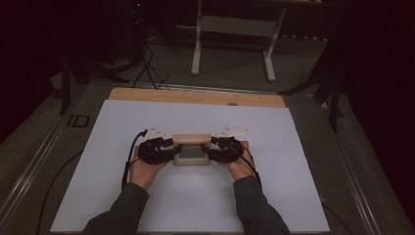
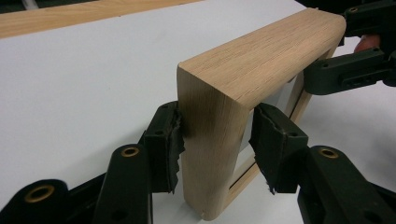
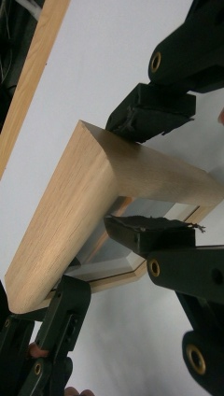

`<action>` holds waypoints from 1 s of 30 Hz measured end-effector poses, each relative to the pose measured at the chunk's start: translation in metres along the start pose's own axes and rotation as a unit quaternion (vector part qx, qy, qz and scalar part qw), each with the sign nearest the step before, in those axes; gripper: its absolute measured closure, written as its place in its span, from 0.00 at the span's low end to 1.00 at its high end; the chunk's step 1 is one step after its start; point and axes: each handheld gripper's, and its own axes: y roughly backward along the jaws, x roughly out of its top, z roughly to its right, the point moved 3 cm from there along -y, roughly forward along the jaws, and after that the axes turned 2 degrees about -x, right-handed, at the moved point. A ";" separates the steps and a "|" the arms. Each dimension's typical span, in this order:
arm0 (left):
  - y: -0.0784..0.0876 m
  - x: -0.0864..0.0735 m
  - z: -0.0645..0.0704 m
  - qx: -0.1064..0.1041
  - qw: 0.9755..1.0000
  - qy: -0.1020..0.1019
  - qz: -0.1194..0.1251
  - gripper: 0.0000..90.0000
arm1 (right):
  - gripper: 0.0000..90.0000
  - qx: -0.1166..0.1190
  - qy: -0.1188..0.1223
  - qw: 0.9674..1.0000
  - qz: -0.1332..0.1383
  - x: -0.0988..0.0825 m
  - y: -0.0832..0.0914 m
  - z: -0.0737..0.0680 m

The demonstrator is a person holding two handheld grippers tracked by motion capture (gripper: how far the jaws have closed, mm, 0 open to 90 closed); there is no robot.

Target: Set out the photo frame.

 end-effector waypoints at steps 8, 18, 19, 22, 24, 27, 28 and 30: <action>-0.005 0.002 -0.005 0.003 1.000 0.003 0.002 0.58 | 0.56 -0.006 -0.009 1.000 -0.002 0.000 -0.006 0.003; -0.012 0.001 -0.012 0.002 1.000 0.016 0.014 0.57 | 0.56 -0.007 -0.023 1.000 0.003 0.000 -0.012 0.007; -0.012 0.001 -0.012 0.002 1.000 0.021 0.016 0.57 | 0.56 -0.006 -0.024 1.000 0.003 0.000 -0.013 0.008; -0.015 0.001 -0.014 0.001 0.999 0.029 0.021 0.56 | 0.56 -0.004 -0.028 1.000 0.005 0.000 -0.015 0.010; -0.016 0.001 -0.014 0.003 0.999 0.033 0.022 0.56 | 0.56 -0.004 -0.029 1.000 0.004 -0.001 -0.015 0.011; -0.018 0.000 -0.014 0.006 0.999 0.035 0.020 0.55 | 0.57 -0.001 -0.029 1.000 0.003 -0.001 -0.016 0.012; -0.018 0.000 -0.014 0.006 0.999 0.035 0.019 0.54 | 0.57 -0.001 -0.030 1.000 0.001 -0.001 -0.016 0.013; -0.019 0.000 -0.014 0.005 0.999 0.036 0.018 0.54 | 0.58 0.000 -0.031 1.000 0.000 -0.002 -0.017 0.013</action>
